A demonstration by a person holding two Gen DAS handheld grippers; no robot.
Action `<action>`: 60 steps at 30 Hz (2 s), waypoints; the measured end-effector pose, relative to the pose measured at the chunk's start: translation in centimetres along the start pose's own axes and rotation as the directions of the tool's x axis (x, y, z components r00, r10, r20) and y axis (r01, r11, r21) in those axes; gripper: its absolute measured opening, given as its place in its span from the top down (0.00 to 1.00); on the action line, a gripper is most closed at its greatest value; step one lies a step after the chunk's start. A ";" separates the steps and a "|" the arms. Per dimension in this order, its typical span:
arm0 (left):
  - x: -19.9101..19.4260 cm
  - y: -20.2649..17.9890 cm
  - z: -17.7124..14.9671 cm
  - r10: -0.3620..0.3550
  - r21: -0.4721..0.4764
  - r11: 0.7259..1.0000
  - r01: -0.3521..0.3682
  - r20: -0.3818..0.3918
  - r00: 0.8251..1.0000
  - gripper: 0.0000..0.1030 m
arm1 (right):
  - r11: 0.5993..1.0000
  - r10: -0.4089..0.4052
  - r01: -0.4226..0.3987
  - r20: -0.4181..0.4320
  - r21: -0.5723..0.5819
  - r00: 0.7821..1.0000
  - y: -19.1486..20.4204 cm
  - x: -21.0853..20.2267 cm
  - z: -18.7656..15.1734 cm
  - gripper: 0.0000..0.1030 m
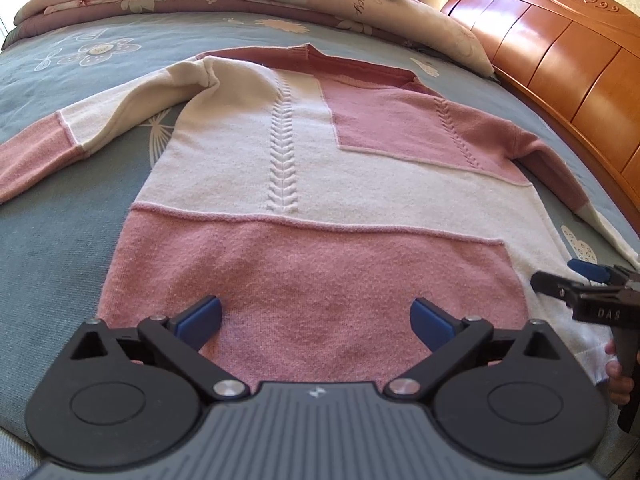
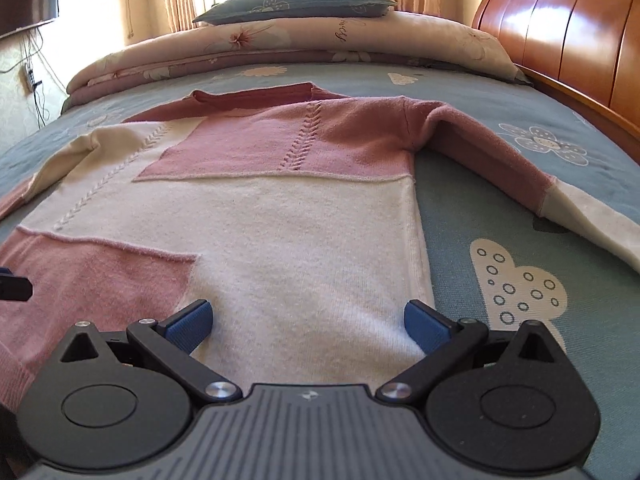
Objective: Fold clothes
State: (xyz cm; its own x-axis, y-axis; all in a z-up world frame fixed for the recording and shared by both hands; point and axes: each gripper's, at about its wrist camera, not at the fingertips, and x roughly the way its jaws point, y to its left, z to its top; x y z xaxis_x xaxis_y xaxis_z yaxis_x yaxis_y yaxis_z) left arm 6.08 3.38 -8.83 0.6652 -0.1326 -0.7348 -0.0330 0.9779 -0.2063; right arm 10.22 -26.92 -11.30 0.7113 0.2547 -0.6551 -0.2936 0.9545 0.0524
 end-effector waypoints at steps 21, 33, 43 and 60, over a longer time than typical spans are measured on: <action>-1.5 -1.2 -0.1 -0.043 0.088 0.995 0.042 0.009 0.999 0.03 | 0.995 0.040 -0.040 0.000 -0.094 0.999 3.7 -2.4 -2.2 0.00; 3.7 -9.0 2.2 -0.344 0.143 0.923 0.356 -0.102 0.933 0.03 | 0.998 0.048 -0.047 0.026 -0.038 0.999 2.8 -2.2 -2.5 0.00; 0.6 -5.9 -0.9 -0.361 0.090 0.924 0.371 -0.114 0.926 0.03 | 0.997 0.022 -0.018 0.056 -0.070 0.998 3.3 -2.2 -3.1 0.00; 3.4 -1.5 2.9 -0.179 0.083 0.980 0.179 -0.004 0.984 0.03 | 0.998 -0.001 0.006 0.074 -0.064 0.997 3.8 -2.0 -3.3 0.00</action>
State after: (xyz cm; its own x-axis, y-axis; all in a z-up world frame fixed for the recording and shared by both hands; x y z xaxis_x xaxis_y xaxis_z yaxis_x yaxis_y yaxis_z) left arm 10.56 1.91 -9.11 0.6573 -0.3062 -0.6886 0.1486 0.9485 -0.2799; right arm 5.54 -24.37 -12.29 0.7571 0.2646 -0.5973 -0.3297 0.9441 0.0002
